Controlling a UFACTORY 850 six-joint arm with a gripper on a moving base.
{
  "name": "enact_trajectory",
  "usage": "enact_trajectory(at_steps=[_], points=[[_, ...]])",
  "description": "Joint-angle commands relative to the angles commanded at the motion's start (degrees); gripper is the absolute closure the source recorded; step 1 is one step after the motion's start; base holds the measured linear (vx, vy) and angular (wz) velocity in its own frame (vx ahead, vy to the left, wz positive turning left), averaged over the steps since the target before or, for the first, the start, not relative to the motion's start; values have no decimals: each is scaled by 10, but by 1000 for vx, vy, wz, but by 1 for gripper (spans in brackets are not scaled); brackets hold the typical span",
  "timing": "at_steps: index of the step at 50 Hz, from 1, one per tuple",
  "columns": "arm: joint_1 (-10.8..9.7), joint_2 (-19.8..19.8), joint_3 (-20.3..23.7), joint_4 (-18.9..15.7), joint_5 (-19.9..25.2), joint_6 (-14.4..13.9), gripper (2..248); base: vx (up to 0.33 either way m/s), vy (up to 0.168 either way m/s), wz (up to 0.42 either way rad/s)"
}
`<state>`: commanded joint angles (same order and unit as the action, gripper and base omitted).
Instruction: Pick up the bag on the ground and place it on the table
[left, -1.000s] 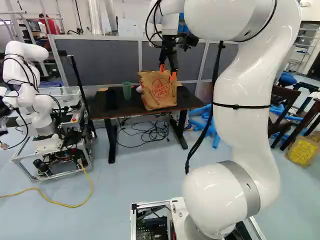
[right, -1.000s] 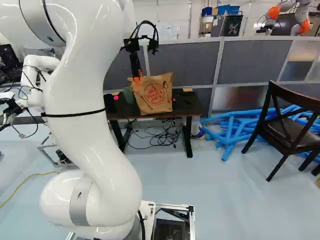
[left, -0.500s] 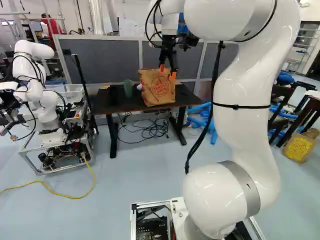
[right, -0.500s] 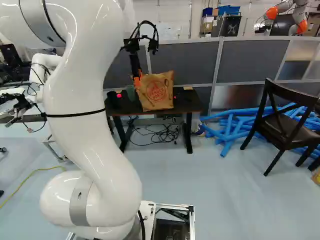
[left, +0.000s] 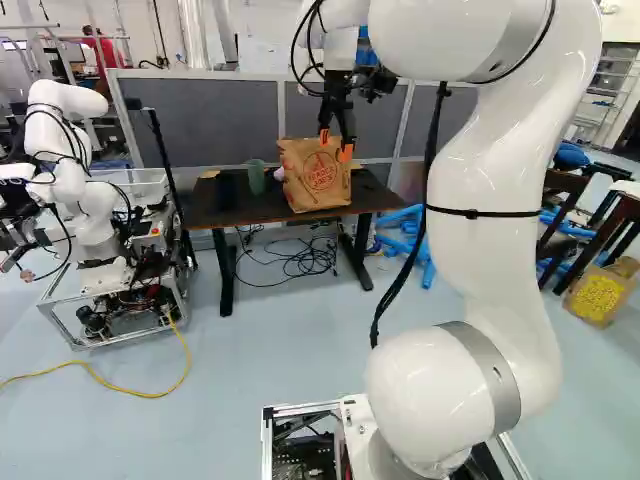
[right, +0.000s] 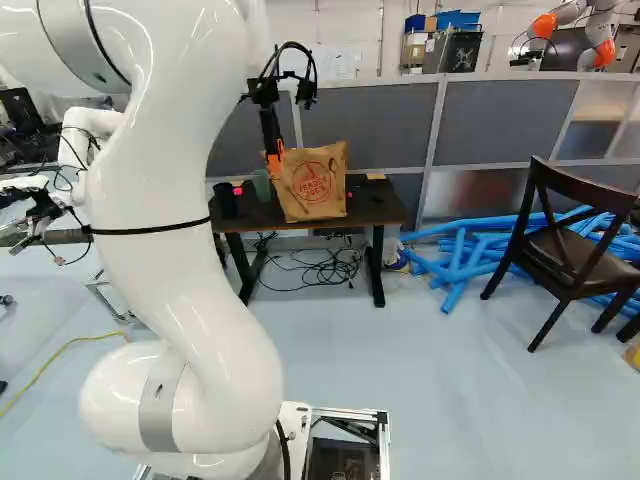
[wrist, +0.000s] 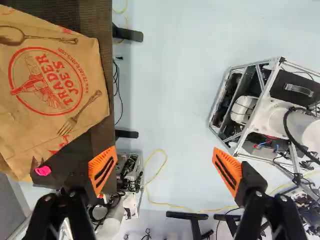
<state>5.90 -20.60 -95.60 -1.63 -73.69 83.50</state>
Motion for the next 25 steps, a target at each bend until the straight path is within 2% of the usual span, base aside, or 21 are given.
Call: enact_trajectory(at_steps=[25], points=[[-2,14,34,1,47,-32,3,0,0,0]])
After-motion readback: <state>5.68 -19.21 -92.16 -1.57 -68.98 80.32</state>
